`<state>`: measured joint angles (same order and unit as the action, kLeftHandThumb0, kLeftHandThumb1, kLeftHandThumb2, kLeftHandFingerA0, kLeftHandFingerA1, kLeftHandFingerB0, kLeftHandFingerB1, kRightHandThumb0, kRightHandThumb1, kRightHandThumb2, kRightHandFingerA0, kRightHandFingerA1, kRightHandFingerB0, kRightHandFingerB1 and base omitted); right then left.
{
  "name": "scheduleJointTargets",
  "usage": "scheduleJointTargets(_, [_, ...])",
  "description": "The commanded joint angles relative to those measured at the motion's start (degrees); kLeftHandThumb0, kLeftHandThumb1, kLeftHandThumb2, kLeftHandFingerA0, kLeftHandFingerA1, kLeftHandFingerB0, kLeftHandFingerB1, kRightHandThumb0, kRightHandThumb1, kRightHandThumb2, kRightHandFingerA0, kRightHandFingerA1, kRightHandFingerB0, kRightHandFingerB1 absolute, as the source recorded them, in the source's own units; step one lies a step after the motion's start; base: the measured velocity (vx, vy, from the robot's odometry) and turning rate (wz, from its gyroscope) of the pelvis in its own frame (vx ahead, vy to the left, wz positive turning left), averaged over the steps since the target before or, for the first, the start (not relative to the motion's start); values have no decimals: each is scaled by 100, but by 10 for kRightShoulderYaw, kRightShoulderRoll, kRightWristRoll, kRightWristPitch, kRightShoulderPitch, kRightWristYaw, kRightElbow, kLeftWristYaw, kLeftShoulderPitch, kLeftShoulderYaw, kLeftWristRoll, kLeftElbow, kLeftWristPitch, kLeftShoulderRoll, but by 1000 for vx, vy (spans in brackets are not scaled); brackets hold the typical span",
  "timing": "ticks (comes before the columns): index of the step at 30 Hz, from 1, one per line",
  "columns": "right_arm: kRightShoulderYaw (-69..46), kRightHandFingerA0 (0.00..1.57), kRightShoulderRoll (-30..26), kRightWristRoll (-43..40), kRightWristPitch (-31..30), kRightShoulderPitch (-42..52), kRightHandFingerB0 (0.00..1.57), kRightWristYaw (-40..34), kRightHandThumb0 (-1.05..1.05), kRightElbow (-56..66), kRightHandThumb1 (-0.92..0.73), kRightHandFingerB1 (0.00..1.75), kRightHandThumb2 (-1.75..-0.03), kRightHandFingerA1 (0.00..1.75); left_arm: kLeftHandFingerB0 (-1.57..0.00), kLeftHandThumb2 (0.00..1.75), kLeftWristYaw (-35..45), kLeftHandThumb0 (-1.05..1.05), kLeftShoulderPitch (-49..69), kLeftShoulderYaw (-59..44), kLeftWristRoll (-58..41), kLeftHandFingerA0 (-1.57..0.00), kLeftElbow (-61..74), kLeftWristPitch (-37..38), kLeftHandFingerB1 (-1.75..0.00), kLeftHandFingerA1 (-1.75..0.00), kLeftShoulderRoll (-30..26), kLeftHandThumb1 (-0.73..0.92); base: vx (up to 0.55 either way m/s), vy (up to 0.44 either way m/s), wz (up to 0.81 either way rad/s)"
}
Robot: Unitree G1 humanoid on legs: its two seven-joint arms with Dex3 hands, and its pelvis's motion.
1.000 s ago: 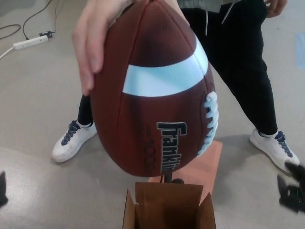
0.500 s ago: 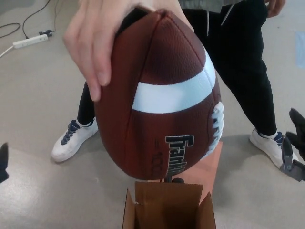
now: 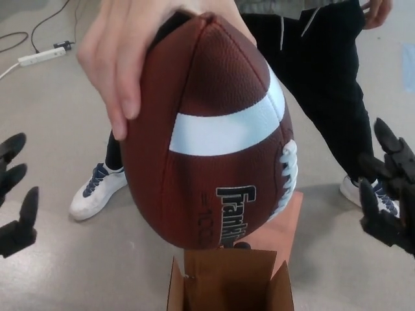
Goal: Use both hands to pick up a football from a person and place it into a container beneath
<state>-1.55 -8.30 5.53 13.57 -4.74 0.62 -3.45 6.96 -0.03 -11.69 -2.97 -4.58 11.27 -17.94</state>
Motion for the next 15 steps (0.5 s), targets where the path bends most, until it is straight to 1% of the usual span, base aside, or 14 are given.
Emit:
scheduleJointTargets(1, [87, 13, 3, -70, 86, 108, 0, 37, -85, 433, -92, 7, -73, 30, -6, 103, 23, -85, 124, 23, -116, -10, 458, 66, -35, -34, 14, 74, 0, 0, 0])
scheduleJointTargets(3, [105, 10, -1, -83, 70, 106, 0, 48, -93, 442, -90, 14, -64, 27, 0, 106, 20, -78, 124, 35, -114, -12, 468, 63, -40, -45, 23, 69, 0, 0, 0])
scheduleJointTargets(4, [120, 10, -4, -87, 49, 106, 0, 55, -97, 456, -75, 10, -113, 21, -11, 97, 18, -88, 121, 43, -106, -10, 471, 64, -40, -38, 27, 75, 0, 0, 0])
scheduleJointTargets(5, [124, 10, -6, -90, 39, 106, 0, 59, -97, 463, -75, 10, -113, 21, -11, 97, 18, -88, 121, 45, -104, -10, 473, 63, -40, -38, 29, 75, 0, 0, 0])
scheduleJointTargets(6, [127, 10, -9, -92, 35, 105, 0, 62, -94, 468, -73, 13, -112, 22, -12, 68, 18, -85, 121, 47, -102, -16, 478, 59, -30, -28, 30, 91, 0, 0, 0])
scheduleJointTargets(7, [128, 10, -10, -92, 33, 104, 0, 64, -94, 470, -73, 13, -112, 22, -12, 68, 18, -85, 121, 47, -101, -16, 480, 57, -30, -28, 30, 91, 0, 0, 0])
scheduleJointTargets(8, [134, 9, -20, -87, 35, 108, 0, 74, -91, 479, -92, 15, -67, 25, -10, 101, 19, -88, 122, 56, -102, -10, 489, 51, -39, -36, 33, 74, 0, 0, 0])
scheduleJointTargets(9, [135, 11, -25, -86, 35, 111, 0, 79, -94, 484, -74, 13, -113, 22, -9, 101, 20, -87, 122, 60, -103, -9, 494, 49, -40, -35, 35, 74, 0, 0, 0])
scheduleJointTargets(10, [135, 11, -27, -87, 34, 113, 0, 81, -94, 486, -74, 13, -113, 22, -9, 101, 21, -87, 122, 60, -104, -9, 496, 48, -40, -35, 35, 74, 0, 0, 0])
scheduleJointTargets(11, [134, 12, -31, -88, 47, 107, 0, 87, -92, 481, -72, 14, -112, 30, 0, 107, 19, -79, 119, 67, -100, -11, 501, 43, -40, -41, 39, 68, 0, 0, 0])
scheduleJointTargets(12, [134, 12, -32, -88, 50, 105, 0, 88, -92, 480, -72, 14, -112, 30, 0, 107, 18, -79, 118, 68, -99, -11, 503, 40, -40, -41, 40, 68, 0, 0, 0])
scheduleJointTargets(13, [138, 15, -33, -91, 65, 100, 0, 93, -98, 473, -75, 8, -110, 42, -11, 73, 19, -95, 119, 76, -97, -14, 515, 31, -32, -26, 40, 85, 0, 0, 0])
scheduleJointTargets(14, [139, 15, -33, -92, 68, 99, 0, 94, -98, 472, -75, 8, -110, 42, -11, 73, 19, -95, 120, 79, -96, -14, 518, 27, -32, -26, 40, 85, 0, 0, 0])
scheduleJointTargets(15, [140, 10, -37, -95, 64, 92, 0, 100, -94, 475, -87, 16, -68, 25, -10, 71, 21, -89, 119, 84, -84, -11, 522, 30, -30, -25, 39, 92, 0, 0, 0])
